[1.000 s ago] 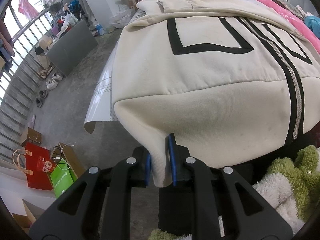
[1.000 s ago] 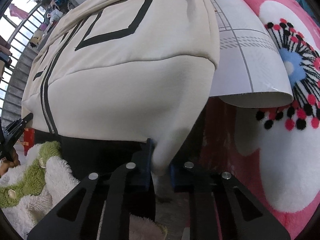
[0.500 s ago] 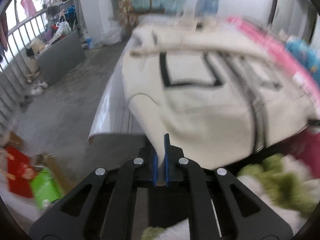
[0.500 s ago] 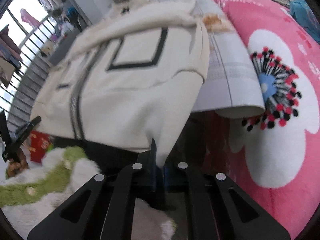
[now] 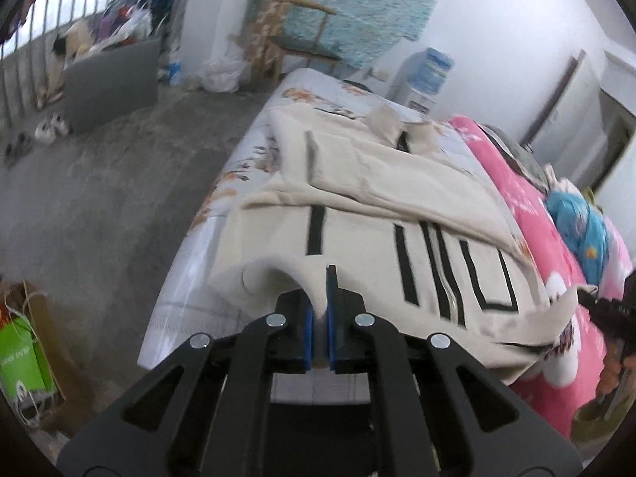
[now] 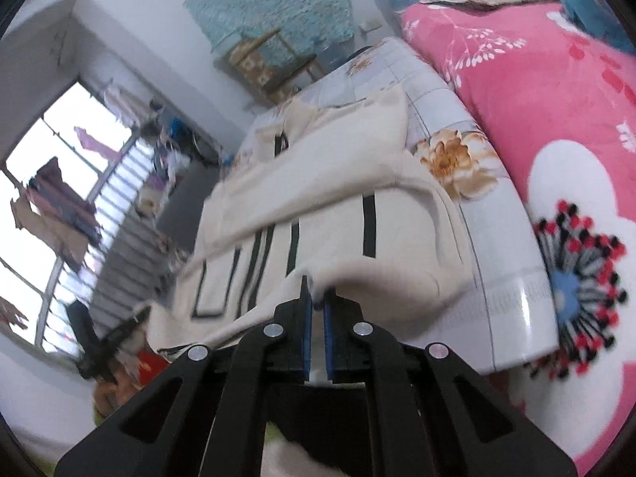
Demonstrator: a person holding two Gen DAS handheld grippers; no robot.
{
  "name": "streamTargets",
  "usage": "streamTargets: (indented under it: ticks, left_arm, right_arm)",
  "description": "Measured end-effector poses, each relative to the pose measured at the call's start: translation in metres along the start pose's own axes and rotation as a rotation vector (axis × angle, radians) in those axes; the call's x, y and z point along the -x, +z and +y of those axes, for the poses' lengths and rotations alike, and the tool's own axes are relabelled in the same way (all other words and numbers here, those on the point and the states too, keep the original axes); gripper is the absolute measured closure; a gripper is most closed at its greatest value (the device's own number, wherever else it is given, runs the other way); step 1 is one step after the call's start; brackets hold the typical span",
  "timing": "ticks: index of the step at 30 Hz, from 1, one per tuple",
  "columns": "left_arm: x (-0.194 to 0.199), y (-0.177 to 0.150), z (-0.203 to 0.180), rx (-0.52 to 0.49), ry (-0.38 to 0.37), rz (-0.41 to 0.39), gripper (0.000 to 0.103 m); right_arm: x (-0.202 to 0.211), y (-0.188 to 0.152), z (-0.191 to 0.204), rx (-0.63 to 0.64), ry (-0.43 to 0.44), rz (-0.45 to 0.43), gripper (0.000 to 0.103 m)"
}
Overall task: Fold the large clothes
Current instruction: 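Fold the held hem over the jacket toward the collar with both grippers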
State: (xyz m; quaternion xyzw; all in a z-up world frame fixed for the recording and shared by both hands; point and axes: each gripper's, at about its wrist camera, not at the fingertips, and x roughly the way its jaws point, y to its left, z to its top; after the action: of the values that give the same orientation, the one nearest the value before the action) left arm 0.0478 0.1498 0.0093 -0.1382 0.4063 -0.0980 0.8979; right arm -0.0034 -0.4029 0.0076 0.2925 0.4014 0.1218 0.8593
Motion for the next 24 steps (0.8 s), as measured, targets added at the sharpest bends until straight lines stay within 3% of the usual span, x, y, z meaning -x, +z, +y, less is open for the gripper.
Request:
streamTargets:
  ticks: [6,16,19,21,24]
  left_arm:
    - [-0.033,0.026,0.009,0.04,0.013,0.033,0.098]
    - [-0.068,0.045,0.016,0.066,0.007,0.101,0.094]
    - [-0.074,0.049,0.032,0.134,-0.058,0.109,0.086]
    - [-0.071,0.052,0.045,0.172,-0.06,0.081,0.069]
    - [-0.062,0.058,0.063,0.185,-0.052,0.039,0.064]
  right_arm:
    - [-0.033,0.031,-0.013,-0.093,0.022,-0.028,0.098]
    - [-0.069,0.051,-0.034,-0.217,0.005,-0.015,0.097]
    - [-0.076,0.054,-0.042,-0.258,-0.01,-0.021,0.093]
    - [-0.072,0.058,-0.046,-0.279,-0.054,-0.058,0.074]
    - [-0.06,0.06,-0.042,-0.283,-0.124,-0.119,0.065]
